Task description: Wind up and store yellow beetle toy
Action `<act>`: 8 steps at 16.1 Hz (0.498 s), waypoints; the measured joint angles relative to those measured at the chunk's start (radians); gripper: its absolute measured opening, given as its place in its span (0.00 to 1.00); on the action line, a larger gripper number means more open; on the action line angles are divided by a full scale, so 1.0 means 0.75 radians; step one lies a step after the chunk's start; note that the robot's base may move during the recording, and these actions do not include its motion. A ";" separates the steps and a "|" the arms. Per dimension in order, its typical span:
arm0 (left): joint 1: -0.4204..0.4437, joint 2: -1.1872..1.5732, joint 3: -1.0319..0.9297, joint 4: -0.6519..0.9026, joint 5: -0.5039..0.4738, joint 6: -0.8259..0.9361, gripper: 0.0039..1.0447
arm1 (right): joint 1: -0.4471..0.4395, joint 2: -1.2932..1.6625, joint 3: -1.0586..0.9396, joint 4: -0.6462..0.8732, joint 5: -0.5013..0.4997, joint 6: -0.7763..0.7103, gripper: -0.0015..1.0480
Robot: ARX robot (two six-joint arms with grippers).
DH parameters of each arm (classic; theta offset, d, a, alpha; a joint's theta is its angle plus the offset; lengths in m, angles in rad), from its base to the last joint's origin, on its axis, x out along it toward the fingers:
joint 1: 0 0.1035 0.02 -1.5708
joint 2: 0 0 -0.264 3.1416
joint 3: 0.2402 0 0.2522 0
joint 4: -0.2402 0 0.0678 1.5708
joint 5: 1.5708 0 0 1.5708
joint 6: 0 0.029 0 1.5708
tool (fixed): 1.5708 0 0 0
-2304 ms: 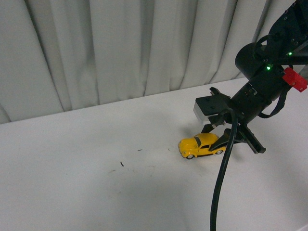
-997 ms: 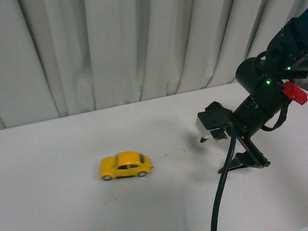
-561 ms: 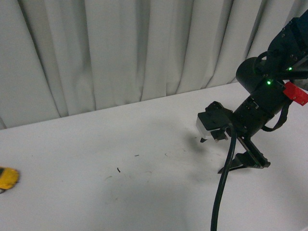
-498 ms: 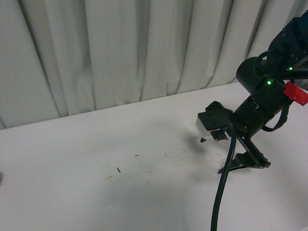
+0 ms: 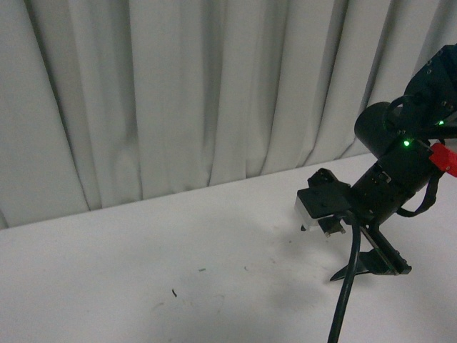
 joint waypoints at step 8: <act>0.000 0.000 0.000 0.000 0.000 0.000 0.94 | -0.016 -0.586 -0.114 0.173 -0.225 0.014 0.93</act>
